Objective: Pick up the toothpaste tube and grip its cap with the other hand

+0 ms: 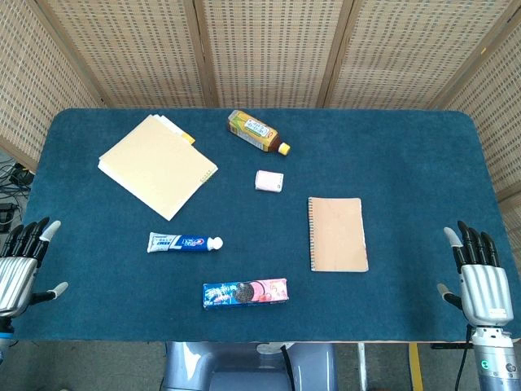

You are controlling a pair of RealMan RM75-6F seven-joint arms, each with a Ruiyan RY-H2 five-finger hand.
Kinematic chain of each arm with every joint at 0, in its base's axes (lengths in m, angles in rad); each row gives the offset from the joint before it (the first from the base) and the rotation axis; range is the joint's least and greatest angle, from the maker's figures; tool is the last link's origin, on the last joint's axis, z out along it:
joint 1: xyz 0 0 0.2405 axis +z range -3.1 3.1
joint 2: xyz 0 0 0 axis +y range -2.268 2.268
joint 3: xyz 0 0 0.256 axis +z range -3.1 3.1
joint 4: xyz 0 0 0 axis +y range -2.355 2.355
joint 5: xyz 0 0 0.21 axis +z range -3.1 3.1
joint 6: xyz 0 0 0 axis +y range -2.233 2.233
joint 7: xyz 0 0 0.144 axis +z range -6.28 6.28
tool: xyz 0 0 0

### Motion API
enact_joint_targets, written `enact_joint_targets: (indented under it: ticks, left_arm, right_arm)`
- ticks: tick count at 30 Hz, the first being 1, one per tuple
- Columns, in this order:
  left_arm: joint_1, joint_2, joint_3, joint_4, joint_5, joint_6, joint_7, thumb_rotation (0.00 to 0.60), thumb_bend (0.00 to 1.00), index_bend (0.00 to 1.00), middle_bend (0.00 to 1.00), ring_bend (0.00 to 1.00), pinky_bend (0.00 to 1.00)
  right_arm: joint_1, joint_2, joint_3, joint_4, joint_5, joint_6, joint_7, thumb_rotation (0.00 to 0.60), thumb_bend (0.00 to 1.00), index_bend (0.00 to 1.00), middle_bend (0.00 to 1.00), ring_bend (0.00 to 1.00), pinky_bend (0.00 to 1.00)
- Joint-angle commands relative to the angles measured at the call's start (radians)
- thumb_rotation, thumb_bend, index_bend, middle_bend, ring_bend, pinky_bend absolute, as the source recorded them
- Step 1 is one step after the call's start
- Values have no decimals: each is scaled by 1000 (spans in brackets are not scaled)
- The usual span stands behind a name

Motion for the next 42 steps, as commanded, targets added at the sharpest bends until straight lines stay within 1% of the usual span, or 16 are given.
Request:
enact_joint_targets:
  ticks: [1, 4, 9, 11, 13, 14, 16, 17, 18, 20, 22, 24, 32, 37, 42]
  left_arm:
    - [-1, -3, 1, 2, 1, -3, 2, 600, 0, 0, 0, 0, 0]
    - [-17, -15, 0, 12, 1, -28, 17, 600, 0, 0, 0, 0, 0]
    - [-99, -82, -32, 73, 8, -116, 13, 600, 0, 0, 0, 0, 0]
    - [-171, -126, -54, 114, 10, -202, 1, 600, 0, 0, 0, 0, 19]
    - [-244, -166, -73, 149, 7, -293, -21, 600, 0, 0, 0, 13, 73]
    - [-276, -190, -84, 174, 12, -321, -26, 600, 0, 2, 18, 53, 126]
    - [-333, -250, -97, 240, 29, -361, -37, 600, 0, 58, 97, 162, 216]
    - [-354, -273, -98, 265, 33, -383, -45, 600, 0, 112, 154, 217, 257]
    - [-370, -289, -99, 284, 33, -399, -53, 600, 0, 167, 193, 251, 281]
    - [-413, -326, -102, 320, 22, -454, -68, 600, 2, 216, 231, 283, 305]
    - [-435, -344, -101, 339, 18, -480, -67, 600, 31, 239, 252, 299, 320]
    - [-467, -375, -101, 368, 5, -521, -53, 600, 87, 249, 258, 303, 330]
    - [-507, -430, -85, 412, -30, -568, -38, 600, 188, 259, 264, 307, 340]
    - [-520, -454, -81, 434, -48, -578, -29, 600, 202, 271, 266, 308, 351]
    - [-539, -483, -81, 475, -85, -611, -30, 600, 268, 307, 295, 331, 368]
  right_arm:
    - [0, -1, 0, -1, 3, -3, -1, 600, 0, 0, 0, 0, 0]
    - [1, 0, -2, -7, 4, -7, -2, 600, 0, 0, 0, 0, 0]
    - [4, 0, 4, -4, 22, -18, -11, 600, 0, 0, 0, 0, 0]
    - [8, 0, 8, -3, 38, -30, -15, 600, 0, 0, 0, 0, 0]
    - [11, -1, 13, -1, 52, -39, -22, 600, 0, 0, 0, 0, 0]
    - [12, -2, 14, -1, 58, -41, -26, 600, 0, 0, 0, 0, 0]
    - [13, -3, 17, -8, 70, -47, -29, 600, 0, 0, 0, 0, 0]
    - [13, -2, 18, -10, 73, -48, -31, 600, 0, 0, 0, 0, 0]
    - [14, -1, 20, -11, 76, -49, -34, 600, 0, 0, 0, 0, 0]
    - [14, 0, 23, -15, 82, -49, -38, 600, 0, 0, 0, 0, 0]
    - [14, 2, 23, -16, 84, -48, -39, 600, 0, 0, 0, 0, 0]
    - [13, 4, 24, -16, 94, -53, -41, 600, 0, 0, 0, 0, 0]
    - [15, 12, 28, -13, 116, -68, -26, 600, 0, 0, 0, 0, 0]
    - [16, 13, 28, -13, 119, -70, -23, 600, 0, 0, 0, 0, 0]
    - [16, 15, 30, -12, 125, -71, -20, 600, 0, 0, 0, 0, 0]
